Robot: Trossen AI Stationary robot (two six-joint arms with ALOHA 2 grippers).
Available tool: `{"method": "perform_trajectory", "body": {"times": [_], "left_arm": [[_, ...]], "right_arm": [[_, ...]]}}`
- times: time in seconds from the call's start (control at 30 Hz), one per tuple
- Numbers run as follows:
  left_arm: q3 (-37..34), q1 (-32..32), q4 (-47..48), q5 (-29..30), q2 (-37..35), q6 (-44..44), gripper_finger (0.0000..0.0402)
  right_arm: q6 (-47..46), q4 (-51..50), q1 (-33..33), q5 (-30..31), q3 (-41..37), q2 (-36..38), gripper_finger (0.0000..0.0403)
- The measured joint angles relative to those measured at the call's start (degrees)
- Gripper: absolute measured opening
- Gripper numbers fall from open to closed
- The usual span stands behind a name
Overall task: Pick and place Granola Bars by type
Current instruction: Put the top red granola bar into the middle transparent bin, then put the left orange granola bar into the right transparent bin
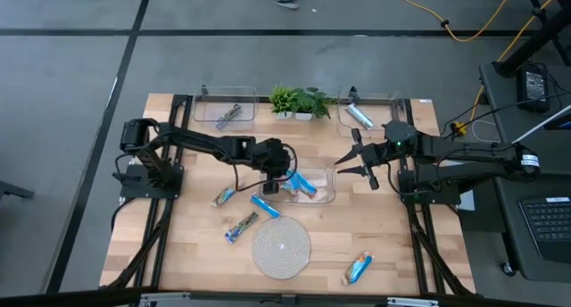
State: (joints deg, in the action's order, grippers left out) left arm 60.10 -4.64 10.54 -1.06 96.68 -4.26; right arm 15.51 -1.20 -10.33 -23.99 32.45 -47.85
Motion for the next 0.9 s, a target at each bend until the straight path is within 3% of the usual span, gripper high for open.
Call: {"method": "perform_trajectory", "body": {"times": [0.37,0.63,0.9], "left_arm": [[0.0,-1.53,2.47,2.67,0.14,-3.46,0.0045],[0.0,0.05,3.43,4.39,-1.95,-6.01,0.0134],[1.32,2.28,8.17,10.19,-3.98,-6.55,0.0211]], "right_arm": [[-0.02,0.01,0.0,0.0,0.0,0.0,0.0116],[0.1,0.01,0.0,0.0,0.0,0.0,0.0116],[0.11,-0.03,0.02,0.02,0.0,-0.05,0.0116]]}}
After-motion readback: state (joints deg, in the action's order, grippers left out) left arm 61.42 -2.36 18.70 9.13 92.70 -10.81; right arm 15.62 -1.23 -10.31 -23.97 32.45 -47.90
